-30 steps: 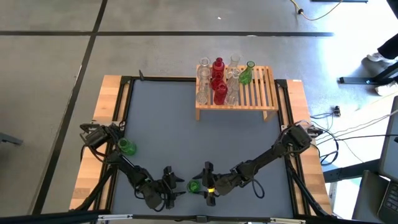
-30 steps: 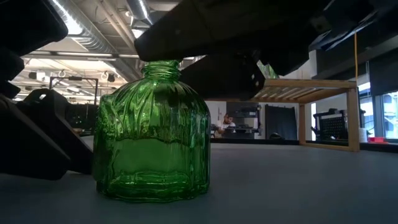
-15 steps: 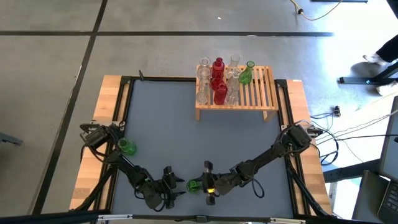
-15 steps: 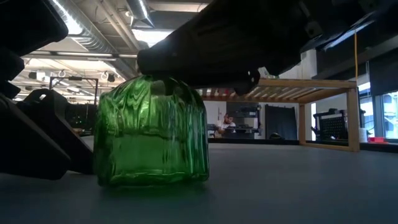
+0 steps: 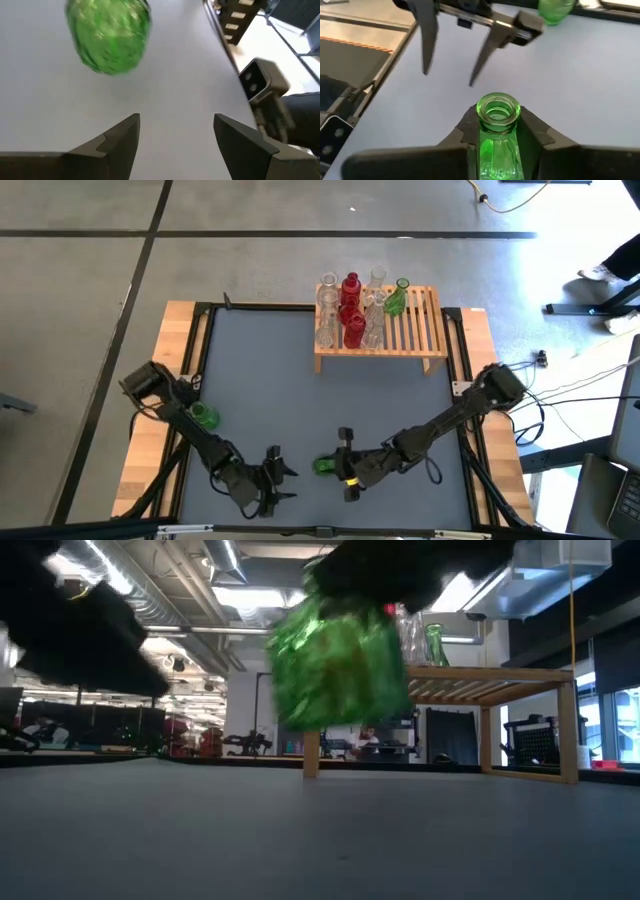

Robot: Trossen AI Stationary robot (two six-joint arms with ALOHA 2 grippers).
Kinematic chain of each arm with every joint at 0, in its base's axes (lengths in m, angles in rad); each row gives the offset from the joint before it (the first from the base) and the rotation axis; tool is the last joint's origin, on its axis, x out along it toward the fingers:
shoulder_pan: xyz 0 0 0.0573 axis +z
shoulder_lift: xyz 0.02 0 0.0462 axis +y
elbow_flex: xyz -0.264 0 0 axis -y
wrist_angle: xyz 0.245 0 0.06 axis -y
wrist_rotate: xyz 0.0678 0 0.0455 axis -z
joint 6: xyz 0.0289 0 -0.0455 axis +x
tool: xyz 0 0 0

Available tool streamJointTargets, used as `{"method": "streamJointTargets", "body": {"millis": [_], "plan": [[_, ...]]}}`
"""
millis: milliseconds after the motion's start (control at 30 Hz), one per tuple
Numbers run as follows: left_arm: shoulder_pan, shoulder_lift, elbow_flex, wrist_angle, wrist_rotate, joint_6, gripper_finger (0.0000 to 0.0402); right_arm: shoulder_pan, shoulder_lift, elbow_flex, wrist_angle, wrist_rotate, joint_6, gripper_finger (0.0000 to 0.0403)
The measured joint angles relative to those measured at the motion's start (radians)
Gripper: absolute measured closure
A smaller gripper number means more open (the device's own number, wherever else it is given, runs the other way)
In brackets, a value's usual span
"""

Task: Sort vases onto shelf
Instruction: Put the bottom green vase onto the shelf aligned with the other green transparent vase

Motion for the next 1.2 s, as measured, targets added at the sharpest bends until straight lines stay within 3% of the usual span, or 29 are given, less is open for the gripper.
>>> {"method": "streamJointTargets", "body": {"millis": [233, 633, 800, 967, 1200], "plan": [[0.024, -0.104, 0.0, -0.111, 0.014, 0.032, 0.0154, 0.001, -0.191, 0.0, -0.188, 0.05, 0.011, 0.0337], [0.036, -0.17, 0.0, -0.123, 0.009, 0.125, 0.0154, 0.0, -0.534, 0.0, -0.607, 0.217, 0.078, 0.0333], [0.064, -0.17, 0.0, -0.125, 0.053, 0.132, 0.0154, -0.011, -0.709, -0.07, -0.657, 0.259, 0.088, 0.0333], [0.087, -0.17, 0.0, -0.123, 0.086, 0.11, 0.0154, -0.072, -0.919, -0.192, -0.68, 0.267, 0.11, 0.0332], [0.089, -0.169, 0.0, -0.12, 0.088, 0.102, 0.0154, -0.268, -1.158, -0.296, -0.708, 0.28, 0.054, 0.0332]]}}
